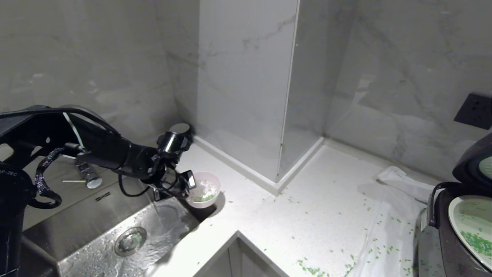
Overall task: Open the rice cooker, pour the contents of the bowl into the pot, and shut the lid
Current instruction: Place the bowl on the table
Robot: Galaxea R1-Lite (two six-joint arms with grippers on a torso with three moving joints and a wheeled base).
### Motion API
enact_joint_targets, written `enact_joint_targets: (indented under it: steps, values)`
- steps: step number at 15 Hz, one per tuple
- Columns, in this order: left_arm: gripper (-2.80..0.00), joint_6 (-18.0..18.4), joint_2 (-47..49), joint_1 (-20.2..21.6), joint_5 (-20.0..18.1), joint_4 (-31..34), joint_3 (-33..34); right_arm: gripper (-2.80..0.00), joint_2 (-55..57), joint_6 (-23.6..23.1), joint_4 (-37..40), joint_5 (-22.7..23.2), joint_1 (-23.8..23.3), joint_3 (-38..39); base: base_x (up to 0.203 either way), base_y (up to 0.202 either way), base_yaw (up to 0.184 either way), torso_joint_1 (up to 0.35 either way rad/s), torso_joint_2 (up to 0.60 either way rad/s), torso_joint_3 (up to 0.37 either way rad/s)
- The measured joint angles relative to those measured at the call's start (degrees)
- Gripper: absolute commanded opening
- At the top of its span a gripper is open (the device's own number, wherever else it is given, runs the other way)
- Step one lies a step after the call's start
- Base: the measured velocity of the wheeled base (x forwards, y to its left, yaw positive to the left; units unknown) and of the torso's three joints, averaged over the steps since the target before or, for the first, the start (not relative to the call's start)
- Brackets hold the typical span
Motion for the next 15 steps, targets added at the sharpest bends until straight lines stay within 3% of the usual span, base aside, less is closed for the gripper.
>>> enact_joint_targets:
  steps: [6, 15]
  values:
    - [-2.80, -1.2, 4.3, -9.7, 1.4, 0.3, -7.4, -2.80, 0.0, 0.0, 0.0, 0.0, 0.0, 0.0, 0.000, 0.000, 0.000, 0.000, 0.00, 0.000]
    - [-2.80, -1.6, 8.4, -18.2, 1.7, 0.3, -8.0, -2.80, 0.0, 0.0, 0.0, 0.0, 0.0, 0.0, 0.000, 0.000, 0.000, 0.000, 0.00, 0.000]
